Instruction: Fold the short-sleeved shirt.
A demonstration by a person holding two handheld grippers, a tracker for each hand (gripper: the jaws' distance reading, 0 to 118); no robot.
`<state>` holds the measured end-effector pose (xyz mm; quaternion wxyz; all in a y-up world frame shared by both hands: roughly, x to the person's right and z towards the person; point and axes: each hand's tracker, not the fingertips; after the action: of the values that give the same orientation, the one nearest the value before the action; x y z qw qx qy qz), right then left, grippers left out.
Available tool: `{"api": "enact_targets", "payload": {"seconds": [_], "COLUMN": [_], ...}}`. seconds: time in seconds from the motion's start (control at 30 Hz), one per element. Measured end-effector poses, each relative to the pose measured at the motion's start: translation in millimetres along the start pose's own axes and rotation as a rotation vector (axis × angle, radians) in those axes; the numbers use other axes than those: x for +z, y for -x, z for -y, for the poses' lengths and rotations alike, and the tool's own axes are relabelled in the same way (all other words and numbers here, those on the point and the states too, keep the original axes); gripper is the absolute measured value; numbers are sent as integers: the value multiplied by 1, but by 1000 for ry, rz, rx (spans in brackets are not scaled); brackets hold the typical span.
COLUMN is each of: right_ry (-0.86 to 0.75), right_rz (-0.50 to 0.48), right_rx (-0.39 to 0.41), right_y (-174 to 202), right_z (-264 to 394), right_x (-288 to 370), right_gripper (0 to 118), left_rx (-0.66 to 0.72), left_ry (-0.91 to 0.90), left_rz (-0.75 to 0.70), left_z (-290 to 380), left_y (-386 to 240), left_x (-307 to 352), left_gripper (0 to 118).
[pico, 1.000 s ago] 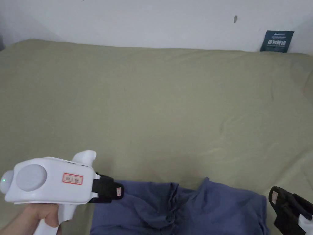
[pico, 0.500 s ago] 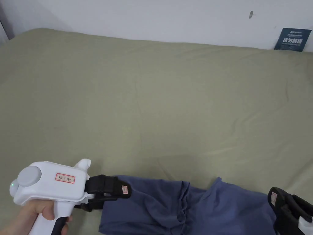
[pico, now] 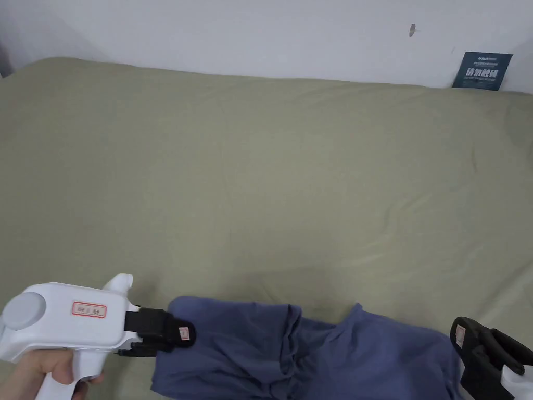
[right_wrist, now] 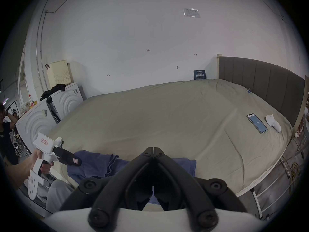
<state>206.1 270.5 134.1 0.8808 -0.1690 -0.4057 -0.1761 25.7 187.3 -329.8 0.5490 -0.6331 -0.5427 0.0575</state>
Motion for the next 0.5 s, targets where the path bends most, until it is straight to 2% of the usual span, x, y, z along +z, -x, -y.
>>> {"api": "enact_targets", "payload": {"seconds": [0.17,0.3,0.37,0.5], "right_ry": [-13,-44,-63,-133], "right_rz": [-16,-21,-13,53], "right_rx": [2,15,43,110], "right_y": [-2,-1,1,7], "right_z": [-2,-5,-9,-14], "right_x": [1,0,0,5], "right_gripper": [1,1,1,1], "left_rx": [33,-4,-8,-119], "left_ry": [-122,-217,-210,-153], "left_rz": [-150,-283,-322,-427], "left_z": [2,10,15,21], "left_y": [7,-5,-19,-62], "left_x": [70,123,131,116], "left_gripper": [9,9,9,9]}}
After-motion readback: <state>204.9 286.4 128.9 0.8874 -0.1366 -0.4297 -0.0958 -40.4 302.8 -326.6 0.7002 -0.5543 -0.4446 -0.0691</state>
